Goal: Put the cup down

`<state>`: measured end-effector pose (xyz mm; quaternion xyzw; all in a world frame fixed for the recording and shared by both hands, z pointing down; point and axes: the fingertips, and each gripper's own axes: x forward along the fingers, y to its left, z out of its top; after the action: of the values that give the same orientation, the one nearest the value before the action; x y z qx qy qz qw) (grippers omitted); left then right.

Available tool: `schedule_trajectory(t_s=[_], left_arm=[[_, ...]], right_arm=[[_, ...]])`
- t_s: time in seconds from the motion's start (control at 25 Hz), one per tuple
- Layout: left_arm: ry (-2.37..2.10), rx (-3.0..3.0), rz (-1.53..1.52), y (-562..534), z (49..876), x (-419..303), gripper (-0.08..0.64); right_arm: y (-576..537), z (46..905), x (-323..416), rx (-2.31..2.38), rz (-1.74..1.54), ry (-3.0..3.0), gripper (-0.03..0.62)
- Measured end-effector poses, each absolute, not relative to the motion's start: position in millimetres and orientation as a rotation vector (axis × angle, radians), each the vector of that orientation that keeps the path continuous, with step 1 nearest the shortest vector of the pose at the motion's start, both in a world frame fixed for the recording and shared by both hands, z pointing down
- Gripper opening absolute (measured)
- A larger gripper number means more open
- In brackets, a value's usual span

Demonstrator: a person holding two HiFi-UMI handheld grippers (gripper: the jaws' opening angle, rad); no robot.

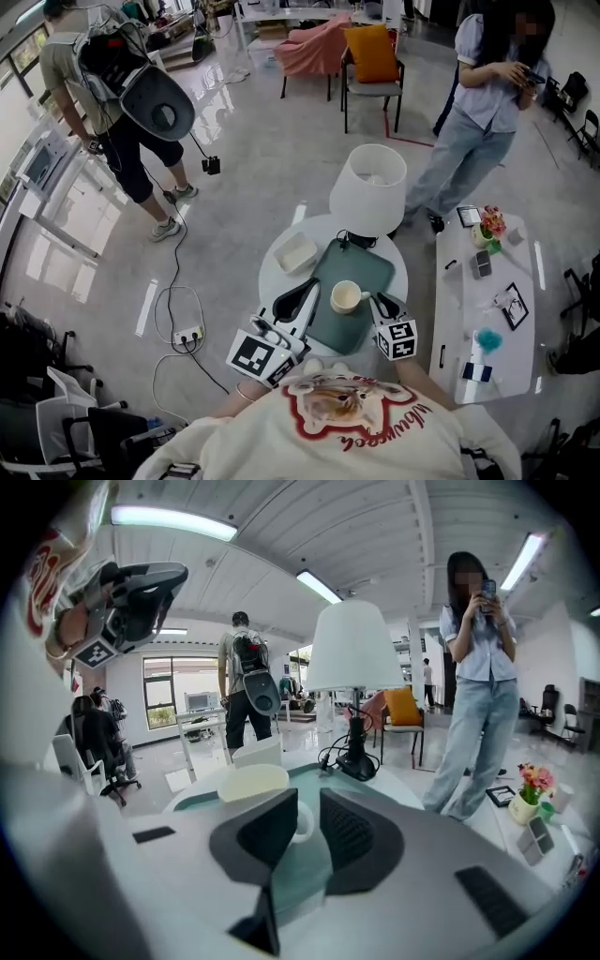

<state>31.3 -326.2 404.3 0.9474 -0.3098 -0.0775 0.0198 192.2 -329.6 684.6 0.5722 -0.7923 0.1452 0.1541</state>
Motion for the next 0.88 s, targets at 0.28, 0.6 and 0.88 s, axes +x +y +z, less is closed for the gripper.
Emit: schedule_trajectory(t_s=[0.28,0.6,0.88], left_arm=[[-0.935,2.959,-0.256,-325.6,400.5,38.6,0.017],[-0.927,2.968,-0.279,-328.6,394.5,42.8,0.017],[-0.931,2.964,-0.291,-330.8,393.4,45.2,0.017]], right_arm=[[-346.4,603.3,192.8,1.757,0.283,-2.419,0.052],[-353.6,505.7,172.0,1.788,0.115,-2.592,0.052],[-348.0,441.6,159.5,1.759,0.018,-2.707,0.051]])
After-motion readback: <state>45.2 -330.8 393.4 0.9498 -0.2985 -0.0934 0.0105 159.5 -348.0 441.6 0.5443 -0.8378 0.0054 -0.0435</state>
